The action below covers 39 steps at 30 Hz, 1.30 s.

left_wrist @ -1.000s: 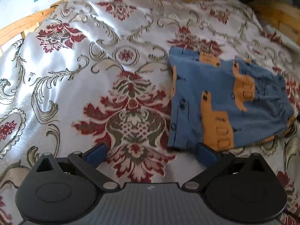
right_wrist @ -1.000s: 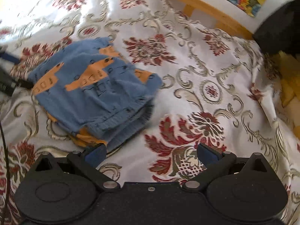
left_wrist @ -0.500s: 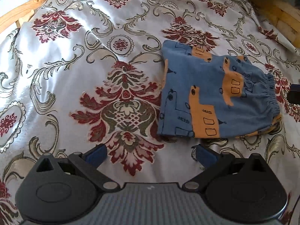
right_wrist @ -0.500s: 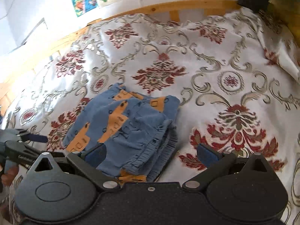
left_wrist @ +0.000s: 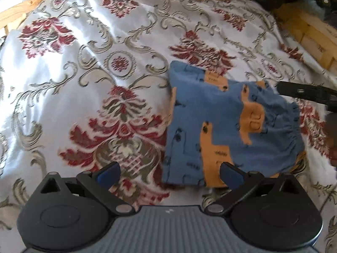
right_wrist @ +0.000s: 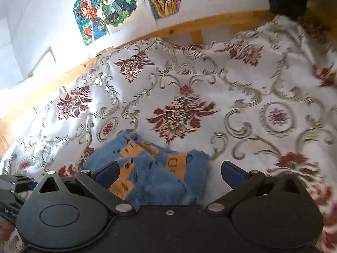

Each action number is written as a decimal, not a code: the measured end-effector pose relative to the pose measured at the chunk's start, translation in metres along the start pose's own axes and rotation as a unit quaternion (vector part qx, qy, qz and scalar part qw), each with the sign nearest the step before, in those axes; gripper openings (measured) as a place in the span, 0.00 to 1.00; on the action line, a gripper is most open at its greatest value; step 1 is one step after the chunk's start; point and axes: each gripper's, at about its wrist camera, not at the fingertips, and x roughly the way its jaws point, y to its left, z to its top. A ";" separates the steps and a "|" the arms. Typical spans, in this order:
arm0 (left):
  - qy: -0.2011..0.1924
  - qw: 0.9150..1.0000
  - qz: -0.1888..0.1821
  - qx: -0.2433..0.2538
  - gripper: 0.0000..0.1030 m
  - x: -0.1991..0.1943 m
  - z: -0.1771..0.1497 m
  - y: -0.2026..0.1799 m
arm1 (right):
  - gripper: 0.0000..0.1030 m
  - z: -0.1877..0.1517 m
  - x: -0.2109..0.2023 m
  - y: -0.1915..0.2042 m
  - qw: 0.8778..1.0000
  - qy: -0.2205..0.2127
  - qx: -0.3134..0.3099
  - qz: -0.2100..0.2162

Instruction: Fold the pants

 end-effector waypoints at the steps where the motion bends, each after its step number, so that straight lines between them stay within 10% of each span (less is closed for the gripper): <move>1: -0.003 1.000 -0.003 0.001 1.00 0.000 0.000 0.000 | 0.99 0.001 0.007 -0.007 1.000 0.002 0.005 0.011; 17: -0.023 0.990 -0.121 -0.075 0.99 0.009 0.000 0.021 | 0.93 -0.020 0.021 -0.036 0.992 -0.027 0.100 0.078; 22: -0.012 0.991 -0.107 -0.083 0.82 0.012 -0.005 0.023 | 0.51 -0.020 0.022 -0.034 0.993 -0.016 0.110 0.043; 39: 0.017 0.991 -0.088 -0.100 0.60 0.020 0.000 0.027 | 0.24 -0.036 0.021 -0.017 0.997 -0.046 0.054 -0.011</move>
